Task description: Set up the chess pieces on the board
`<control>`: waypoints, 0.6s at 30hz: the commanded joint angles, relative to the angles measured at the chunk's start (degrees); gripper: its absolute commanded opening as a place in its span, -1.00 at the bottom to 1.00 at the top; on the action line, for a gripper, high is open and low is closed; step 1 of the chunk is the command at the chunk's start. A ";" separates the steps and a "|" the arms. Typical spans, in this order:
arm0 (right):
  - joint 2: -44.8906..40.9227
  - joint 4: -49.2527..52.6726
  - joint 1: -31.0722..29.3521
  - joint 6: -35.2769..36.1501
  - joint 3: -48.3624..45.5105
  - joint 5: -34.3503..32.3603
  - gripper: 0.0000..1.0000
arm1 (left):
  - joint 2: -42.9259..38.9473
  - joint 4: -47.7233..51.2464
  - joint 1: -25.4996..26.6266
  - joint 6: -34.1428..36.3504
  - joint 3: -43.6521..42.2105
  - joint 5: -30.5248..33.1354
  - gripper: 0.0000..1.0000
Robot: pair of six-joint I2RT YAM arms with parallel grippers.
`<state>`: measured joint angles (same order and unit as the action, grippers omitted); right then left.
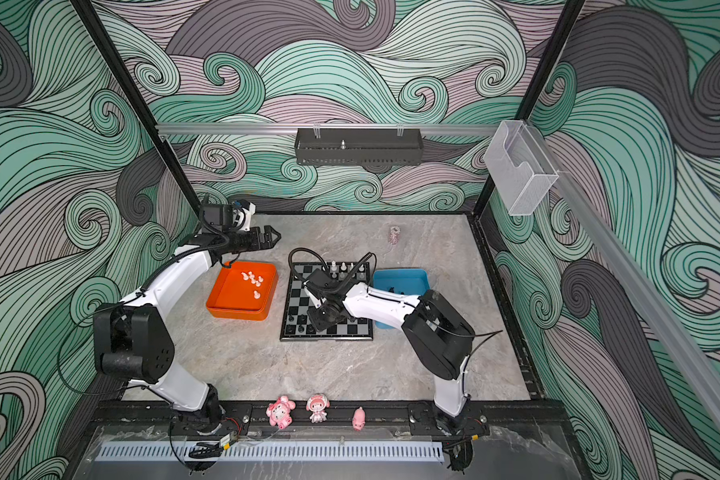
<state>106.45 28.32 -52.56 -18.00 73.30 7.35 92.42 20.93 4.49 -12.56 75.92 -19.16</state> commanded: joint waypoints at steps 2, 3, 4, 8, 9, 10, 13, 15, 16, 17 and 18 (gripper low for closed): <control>1.03 0.27 -0.44 0.33 1.40 -0.85 -0.71 | 0.74 -0.54 -0.45 -0.28 -0.12 -0.93 0.97; 1.04 0.39 -0.44 0.29 1.40 -1.04 -0.71 | 0.75 -0.47 -0.45 -0.28 -0.12 -0.86 0.98; 1.12 0.64 -0.42 0.25 1.52 -1.20 -0.71 | 0.82 -0.51 -0.47 -0.28 -0.09 -0.89 0.97; 1.30 0.94 -0.35 0.21 1.67 -1.43 -0.71 | 0.82 -0.52 -0.45 -0.30 -0.07 -0.88 0.97; 1.34 0.95 -0.42 0.20 1.67 -1.41 -0.71 | 0.79 -0.49 -0.45 -0.28 -0.07 -0.88 0.97; 1.32 0.97 -0.38 0.16 1.67 -1.47 -0.71 | 0.75 -0.50 -0.45 -0.28 -0.08 -0.88 0.97; 1.45 1.12 -0.37 0.07 1.67 -1.66 -0.71 | 0.78 -0.51 -0.45 -0.29 -0.09 -0.88 0.97; 1.48 1.30 -0.40 0.07 1.74 -1.79 -0.71 | 0.79 -0.53 -0.45 -0.28 -0.07 -0.88 0.97; 1.46 1.35 -0.37 0.07 1.76 -1.81 -0.71 | 0.75 -0.50 -0.46 -0.32 -0.09 -0.88 0.97; 1.45 1.39 -0.34 -0.02 1.75 -2.12 -0.71 | 0.79 -0.47 -0.46 -0.28 -0.09 -0.88 0.98; 1.48 1.61 -0.39 -0.02 1.76 -2.25 -0.71 | 0.70 -0.49 -0.45 -0.28 -0.15 -0.88 0.97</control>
<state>106.80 28.51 -52.56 -18.02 73.58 6.35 92.49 20.93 4.49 -12.56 75.92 -19.16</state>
